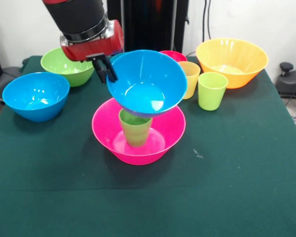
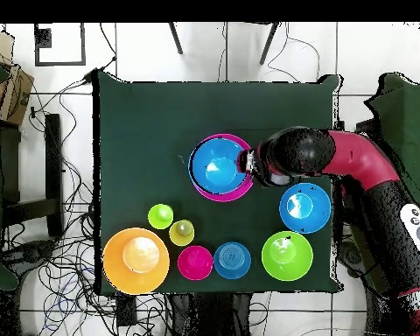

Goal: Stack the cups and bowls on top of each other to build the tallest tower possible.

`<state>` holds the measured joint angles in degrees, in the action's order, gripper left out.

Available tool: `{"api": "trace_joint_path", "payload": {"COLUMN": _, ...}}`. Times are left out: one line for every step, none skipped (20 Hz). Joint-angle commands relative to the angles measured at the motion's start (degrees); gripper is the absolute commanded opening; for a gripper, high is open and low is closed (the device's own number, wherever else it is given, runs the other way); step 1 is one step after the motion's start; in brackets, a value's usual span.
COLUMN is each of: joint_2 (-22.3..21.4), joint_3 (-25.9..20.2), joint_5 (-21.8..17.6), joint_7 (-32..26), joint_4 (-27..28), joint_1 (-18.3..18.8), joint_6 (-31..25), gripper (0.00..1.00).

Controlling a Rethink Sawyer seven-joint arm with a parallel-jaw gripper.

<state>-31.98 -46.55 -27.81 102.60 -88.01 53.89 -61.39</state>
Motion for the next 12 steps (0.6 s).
{"api": "trace_joint_path", "payload": {"joint_2": 4.84, "joint_3": -0.15, "joint_5": -5.09, "joint_7": -15.94, "joint_4": 6.51, "joint_1": -2.15, "joint_6": 1.86, "gripper": 0.00}}
{"api": "trace_joint_path", "payload": {"joint_2": 5.31, "joint_3": -0.17, "joint_5": -5.08, "joint_7": -15.87, "joint_4": 6.54, "joint_1": -2.13, "joint_6": 2.13, "gripper": 0.00}}
{"api": "trace_joint_path", "payload": {"joint_2": 5.65, "joint_3": -0.21, "joint_5": -5.02, "joint_7": -15.73, "joint_4": 6.51, "joint_1": -2.03, "joint_6": 2.39, "gripper": 0.00}}
{"api": "trace_joint_path", "payload": {"joint_2": 5.74, "joint_3": -0.17, "joint_5": -5.08, "joint_7": -15.61, "joint_4": 6.60, "joint_1": -2.06, "joint_6": 2.40, "gripper": 0.00}}
{"api": "trace_joint_path", "payload": {"joint_2": 5.75, "joint_3": -0.17, "joint_5": -5.20, "joint_7": -15.59, "joint_4": 6.75, "joint_1": -2.15, "joint_6": 2.29, "gripper": 0.00}}
{"api": "trace_joint_path", "payload": {"joint_2": 5.70, "joint_3": -0.14, "joint_5": -5.38, "joint_7": -15.26, "joint_4": 6.59, "joint_1": -2.14, "joint_6": 2.59, "gripper": 0.00}}
{"api": "trace_joint_path", "payload": {"joint_2": 5.75, "joint_3": -0.24, "joint_5": -5.49, "joint_7": -15.17, "joint_4": 6.30, "joint_1": -1.98, "joint_6": 2.97, "gripper": 0.00}}
{"api": "trace_joint_path", "payload": {"joint_2": 5.94, "joint_3": -0.34, "joint_5": -5.53, "joint_7": -15.13, "joint_4": 6.13, "joint_1": -1.86, "joint_6": 3.16, "gripper": 0.00}}
{"api": "trace_joint_path", "payload": {"joint_2": 5.92, "joint_3": -0.42, "joint_5": -5.54, "joint_7": -15.08, "joint_4": 5.91, "joint_1": -1.75, "joint_6": 3.07, "gripper": 0.00}}
{"api": "trace_joint_path", "payload": {"joint_2": 5.97, "joint_3": -0.45, "joint_5": -5.61, "joint_7": -15.09, "joint_4": 5.90, "joint_1": -1.73, "joint_6": 3.10, "gripper": 0.00}}
{"api": "trace_joint_path", "payload": {"joint_2": 6.02, "joint_3": -0.49, "joint_5": -5.69, "joint_7": -15.11, "joint_4": 5.88, "joint_1": -1.71, "joint_6": 3.13, "gripper": 0.00}}
{"api": "trace_joint_path", "payload": {"joint_2": 6.08, "joint_3": -0.52, "joint_5": -5.76, "joint_7": -15.12, "joint_4": 5.86, "joint_1": -1.69, "joint_6": 3.16, "gripper": 0.00}}
